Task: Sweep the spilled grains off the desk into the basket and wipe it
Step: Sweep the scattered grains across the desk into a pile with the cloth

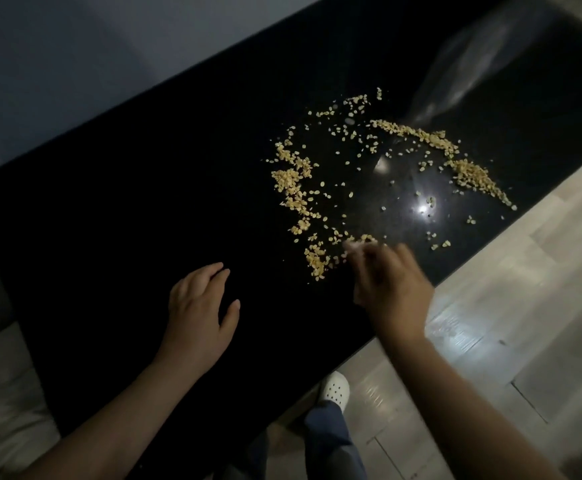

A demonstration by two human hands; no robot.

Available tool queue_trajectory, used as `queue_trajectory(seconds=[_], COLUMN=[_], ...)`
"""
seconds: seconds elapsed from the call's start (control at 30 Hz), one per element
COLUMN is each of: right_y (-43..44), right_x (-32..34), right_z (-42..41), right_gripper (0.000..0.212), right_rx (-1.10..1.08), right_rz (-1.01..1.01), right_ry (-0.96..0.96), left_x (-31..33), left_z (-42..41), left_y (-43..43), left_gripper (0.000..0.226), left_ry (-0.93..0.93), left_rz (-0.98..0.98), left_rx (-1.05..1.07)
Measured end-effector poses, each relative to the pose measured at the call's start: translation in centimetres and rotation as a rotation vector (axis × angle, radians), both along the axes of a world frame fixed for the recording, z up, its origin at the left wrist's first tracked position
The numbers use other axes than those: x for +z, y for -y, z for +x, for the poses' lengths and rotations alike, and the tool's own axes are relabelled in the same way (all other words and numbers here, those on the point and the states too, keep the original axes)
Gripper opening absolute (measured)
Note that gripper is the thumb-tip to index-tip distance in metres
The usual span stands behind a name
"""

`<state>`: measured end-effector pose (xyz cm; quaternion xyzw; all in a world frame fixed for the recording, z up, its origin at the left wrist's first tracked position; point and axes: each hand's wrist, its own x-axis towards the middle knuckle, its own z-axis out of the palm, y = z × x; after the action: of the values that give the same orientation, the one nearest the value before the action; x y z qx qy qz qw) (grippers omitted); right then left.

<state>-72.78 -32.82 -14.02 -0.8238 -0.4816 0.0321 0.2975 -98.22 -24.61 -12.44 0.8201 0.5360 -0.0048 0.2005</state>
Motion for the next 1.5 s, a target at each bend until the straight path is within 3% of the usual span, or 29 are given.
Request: queue_trajectory(seconds=[0.17, 0.3, 0.37, 0.47, 0.57, 0.77, 0.97, 1.03, 1.23, 1.33, 1.5], right_y=[-0.1, -1.0, -1.8, -3.5, -4.3, -3.5, -5.2, -5.9, -8.2, -8.6, -8.7], right_x=[-0.9, -2.8, -3.1, -3.0, -1.6, 0.4, -2.3, -2.6, -1.0, 0.7, -0.8], right_z=[-7.3, -6.6, -3.9, 2.0, 5.4, -2.6, -7.7, -6.1, 1.6, -1.1, -8.2], right_gripper=[0.021, 0.023, 0.022, 0.022, 0.024, 0.02, 0.026, 0.031, 0.031, 0.026, 0.016], right_rx=[0.273, 0.376, 0.352, 0.139, 0.036, 0.211, 0.348, 0.328, -0.063, -0.037, 0.203], right_rz=[0.034, 0.013, -0.011, -0.086, -0.09, 0.052, 0.006, -0.018, -0.048, -0.02, -0.06], right_ry=[-0.145, -0.092, -0.044, 0.057, 0.031, -0.14, -0.152, -0.097, -0.003, -0.026, -0.133], left_x=[-0.2, -0.3, -0.4, -0.4, -0.5, -0.7, -0.6, -0.7, -0.9, -1.0, -1.1], left_z=[0.4, 0.5, 0.6, 0.9, 1.2, 0.4, -0.8, -1.1, -0.9, -0.6, -0.6], left_y=[-0.3, -0.5, -0.5, -0.4, -0.4, -1.5, -3.4, -4.0, -6.0, -7.2, -8.8], left_gripper=[0.049, 0.051, 0.052, 0.052, 0.056, 0.053, 0.058, 0.062, 0.061, 0.054, 0.047], left_ry=[-0.035, -0.032, -0.012, -0.005, -0.01, 0.044, 0.074, 0.095, 0.098, 0.113, 0.12], left_rz=[0.028, 0.019, -0.002, -0.016, 0.016, -0.008, -0.03, -0.045, -0.045, -0.061, -0.044], left_rx=[0.034, 0.064, 0.079, 0.104, 0.103, 0.083, 0.008, -0.014, -0.068, -0.068, -0.088])
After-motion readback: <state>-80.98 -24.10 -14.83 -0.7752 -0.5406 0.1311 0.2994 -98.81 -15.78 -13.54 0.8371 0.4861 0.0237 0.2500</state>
